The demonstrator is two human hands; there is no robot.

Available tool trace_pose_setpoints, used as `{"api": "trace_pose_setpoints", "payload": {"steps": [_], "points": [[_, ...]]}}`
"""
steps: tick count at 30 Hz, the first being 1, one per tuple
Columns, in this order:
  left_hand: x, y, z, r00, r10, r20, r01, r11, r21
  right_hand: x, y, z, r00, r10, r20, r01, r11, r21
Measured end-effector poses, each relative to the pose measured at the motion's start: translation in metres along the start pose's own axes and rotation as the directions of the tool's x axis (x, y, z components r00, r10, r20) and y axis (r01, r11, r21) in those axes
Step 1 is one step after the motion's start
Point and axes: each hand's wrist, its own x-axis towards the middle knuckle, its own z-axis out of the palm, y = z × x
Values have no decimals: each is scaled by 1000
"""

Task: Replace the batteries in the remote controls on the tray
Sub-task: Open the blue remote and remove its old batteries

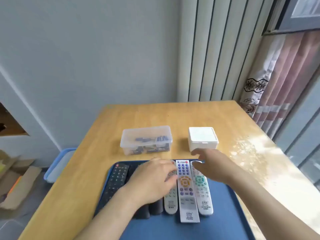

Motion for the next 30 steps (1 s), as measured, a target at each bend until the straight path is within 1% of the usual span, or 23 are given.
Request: {"api": "trace_pose_setpoints", "payload": {"steps": [1,3,5,6,7,8,9,11,12,13,15,17,18,19,20,21,22,23,26,28,30], "points": [[-3,7,15,996,-2,84,4,1000,-19,-2,6,10,999,41,-4,-42,999,-22],[-7,19,41,976,31,214,-36,999,16,-6,15,23,996,84,-11,-85,996,-37],[-10,29,64,958,35,285,-47,998,37,-8,21,35,995,101,26,-100,995,-27],[-10,29,73,956,27,292,-40,998,41,-8,24,40,995,92,25,-92,996,13],[-10,29,79,958,7,285,-22,999,50,-7,28,43,996,88,13,-89,992,93],[-10,27,81,965,-9,263,-7,998,60,-6,32,46,996,91,-10,-87,974,210],[-9,28,82,965,-25,260,6,997,76,-6,36,49,994,107,-13,-96,930,354],[-10,29,85,967,-50,251,23,994,111,-9,40,54,993,114,12,-99,795,598],[-9,29,84,968,-61,243,30,991,127,-11,40,56,993,110,32,-104,752,650],[-11,31,84,970,-75,231,46,990,131,-15,39,59,995,87,55,-102,755,648],[-14,33,85,977,-96,192,76,991,110,-26,34,62,998,24,58,-52,832,553],[-17,36,85,983,-117,141,109,992,64,-30,32,66,999,37,-9,-28,869,494],[-18,36,84,987,-127,97,124,991,41,-30,33,67,996,54,-66,-19,895,445],[-19,36,85,987,-150,54,148,988,46,-32,34,67,988,66,-142,-14,939,343],[-20,36,85,983,-181,29,178,981,70,-33,36,69,972,64,-226,-18,980,199],[-22,35,86,978,-207,28,203,974,104,-37,34,70,955,46,-293,-26,997,75],[-23,34,87,972,-228,48,220,967,131,-41,31,71,947,31,-320,-32,999,3],[-25,33,89,968,-240,73,227,963,148,-46,26,72,954,27,-299,-39,999,-31],[-25,32,93,968,-237,87,222,964,147,-51,17,76,992,53,-114,-64,993,-95],[-25,31,96,976,-213,34,207,969,132,-54,17,72,998,62,-32,-66,990,-121],[-24,30,98,984,-170,-52,174,981,82,-59,20,61,998,50,35,-44,986,-162]]}}
